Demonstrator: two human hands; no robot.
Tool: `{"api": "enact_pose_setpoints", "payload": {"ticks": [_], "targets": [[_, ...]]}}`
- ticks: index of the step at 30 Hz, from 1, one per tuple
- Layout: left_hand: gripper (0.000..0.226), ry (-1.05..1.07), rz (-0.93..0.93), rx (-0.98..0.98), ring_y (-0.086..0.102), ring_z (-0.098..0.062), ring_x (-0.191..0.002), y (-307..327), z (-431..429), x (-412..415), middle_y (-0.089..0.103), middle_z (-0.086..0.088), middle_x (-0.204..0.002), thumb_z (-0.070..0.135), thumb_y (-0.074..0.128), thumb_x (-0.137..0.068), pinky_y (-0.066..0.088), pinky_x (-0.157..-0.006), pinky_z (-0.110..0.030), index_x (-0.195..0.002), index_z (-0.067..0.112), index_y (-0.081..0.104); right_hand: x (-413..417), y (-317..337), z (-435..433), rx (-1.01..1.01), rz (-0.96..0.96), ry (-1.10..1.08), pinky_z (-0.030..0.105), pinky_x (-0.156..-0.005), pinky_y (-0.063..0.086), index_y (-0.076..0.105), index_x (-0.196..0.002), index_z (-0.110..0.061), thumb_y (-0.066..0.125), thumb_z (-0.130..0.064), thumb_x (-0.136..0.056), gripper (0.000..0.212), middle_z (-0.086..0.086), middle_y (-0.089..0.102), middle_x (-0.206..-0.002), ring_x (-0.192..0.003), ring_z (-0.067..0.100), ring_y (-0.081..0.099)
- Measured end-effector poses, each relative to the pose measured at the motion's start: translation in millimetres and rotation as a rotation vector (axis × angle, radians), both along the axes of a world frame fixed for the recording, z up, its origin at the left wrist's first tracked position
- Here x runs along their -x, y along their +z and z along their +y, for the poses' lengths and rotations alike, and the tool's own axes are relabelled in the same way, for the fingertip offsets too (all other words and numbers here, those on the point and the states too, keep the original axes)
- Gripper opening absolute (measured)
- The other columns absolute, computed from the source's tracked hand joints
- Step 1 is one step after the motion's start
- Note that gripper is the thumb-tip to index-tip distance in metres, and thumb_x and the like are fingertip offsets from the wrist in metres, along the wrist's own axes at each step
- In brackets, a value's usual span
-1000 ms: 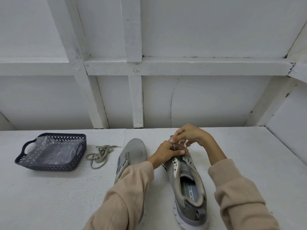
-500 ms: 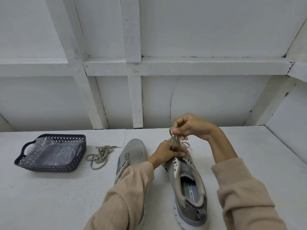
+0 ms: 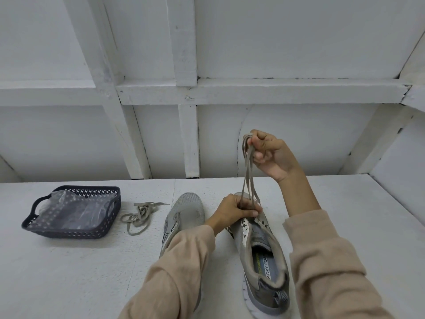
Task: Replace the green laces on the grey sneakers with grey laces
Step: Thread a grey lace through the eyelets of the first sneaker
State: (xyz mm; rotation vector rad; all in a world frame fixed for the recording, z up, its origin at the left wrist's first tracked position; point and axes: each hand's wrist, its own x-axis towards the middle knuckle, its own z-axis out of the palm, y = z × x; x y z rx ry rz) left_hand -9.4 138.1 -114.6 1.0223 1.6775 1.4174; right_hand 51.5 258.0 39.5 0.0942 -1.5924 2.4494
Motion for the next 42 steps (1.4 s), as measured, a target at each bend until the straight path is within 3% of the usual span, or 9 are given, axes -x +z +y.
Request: {"api": "enact_pose_setpoints", "payload": {"ticks": [2, 5, 10, 15, 19, 22, 28, 34, 42], "targets": [[0.026, 0.003, 0.004, 0.001, 0.068, -0.017, -0.099, -1, 0, 0, 0.075, -0.006, -0.097, 0.001, 0.076, -0.077, 0.048, -0.103, -0.044, -0.083, 0.026, 0.079, 4, -2, -3, -0.002, -0.019, -0.105, 0.013, -0.040, 0.029, 0.065, -0.069, -0.014, 0.080, -0.024, -0.064, 0.019, -0.005, 0.055, -0.066, -0.043, 0.003, 0.046], [0.020, 0.031, 0.029, -0.002, 0.069, -0.015, -0.093, -3, 1, 0, 0.075, 0.002, -0.089, 0.000, 0.077, -0.074, 0.050, -0.101, -0.045, -0.092, 0.008, 0.077, 11, -4, -2, -0.043, -0.067, -0.224, 0.016, -0.044, 0.033, 0.061, -0.080, -0.011, 0.070, -0.016, -0.079, 0.010, -0.004, 0.056, -0.071, -0.050, 0.006, 0.047], [0.025, 0.093, 0.086, -0.063, 0.071, -0.017, -0.087, 3, 1, -4, 0.074, -0.006, -0.090, -0.007, 0.080, -0.069, 0.056, -0.091, -0.037, -0.091, 0.006, 0.076, 20, -16, 3, -0.158, -0.184, -0.335, 0.023, -0.058, 0.053, 0.067, -0.090, -0.009, 0.069, -0.009, -0.087, 0.004, 0.004, 0.062, -0.078, -0.066, 0.015, 0.061], [0.031, 0.115, 0.083, -0.076, 0.071, -0.012, -0.086, 5, 2, -6, 0.074, 0.003, -0.087, -0.011, 0.080, -0.067, 0.056, -0.087, -0.027, -0.090, 0.009, 0.075, 18, -44, 15, -0.561, -0.607, -0.401, 0.029, -0.061, 0.058, 0.056, -0.120, 0.002, 0.072, -0.016, -0.087, 0.041, 0.017, 0.064, -0.113, -0.084, 0.024, 0.064], [0.036, 0.135, 0.080, -0.070, 0.072, -0.015, -0.086, 4, 3, -6, 0.075, -0.001, -0.089, -0.009, 0.081, -0.066, 0.056, -0.090, -0.032, -0.086, 0.020, 0.074, 1, -55, 19, -0.846, -0.811, -0.326, 0.036, -0.063, 0.059, 0.063, -0.102, 0.004, 0.070, -0.035, -0.087, 0.042, 0.018, 0.068, -0.097, -0.074, 0.025, 0.067], [0.031, 0.151, 0.122, -0.045, 0.072, -0.022, -0.088, 2, 4, -4, 0.075, -0.008, -0.093, -0.003, 0.083, -0.065, 0.056, -0.090, -0.041, -0.088, 0.017, 0.077, -12, -53, 11, -1.006, -0.936, -0.101, 0.029, -0.059, 0.055, 0.068, -0.094, -0.004, 0.065, -0.056, -0.084, 0.052, 0.012, 0.072, -0.089, -0.070, 0.022, 0.069], [0.031, 0.184, 0.161, 0.011, 0.071, -0.027, -0.086, 1, 4, -1, 0.075, -0.011, -0.091, 0.003, 0.086, -0.065, 0.056, -0.086, -0.044, -0.094, 0.008, 0.076, -21, -55, 1, -1.011, -0.835, -0.157, 0.027, -0.062, 0.050, 0.070, -0.094, -0.010, 0.070, -0.055, -0.080, 0.047, 0.004, 0.069, -0.089, -0.076, 0.017, 0.066], [0.030, 0.127, 0.158, -0.042, 0.069, -0.004, -0.084, 3, 4, -3, 0.074, -0.001, -0.090, -0.009, 0.080, -0.068, 0.053, -0.086, -0.020, -0.096, 0.001, 0.074, -20, -52, -2, -0.915, -0.612, -0.201, 0.018, -0.058, 0.042, 0.070, -0.102, -0.011, 0.082, -0.013, -0.075, 0.030, 0.005, 0.067, -0.086, -0.077, 0.012, 0.059], [0.029, 0.110, 0.133, -0.051, 0.071, -0.021, -0.093, 1, 2, -3, 0.075, -0.008, -0.097, -0.003, 0.081, -0.070, 0.054, -0.094, -0.039, -0.096, 0.007, 0.075, -17, -39, -2, -0.720, -0.491, -0.298, 0.031, -0.054, 0.057, 0.061, -0.087, 0.001, 0.065, 0.020, -0.075, 0.023, 0.011, 0.061, -0.063, -0.055, 0.022, 0.062]]}}
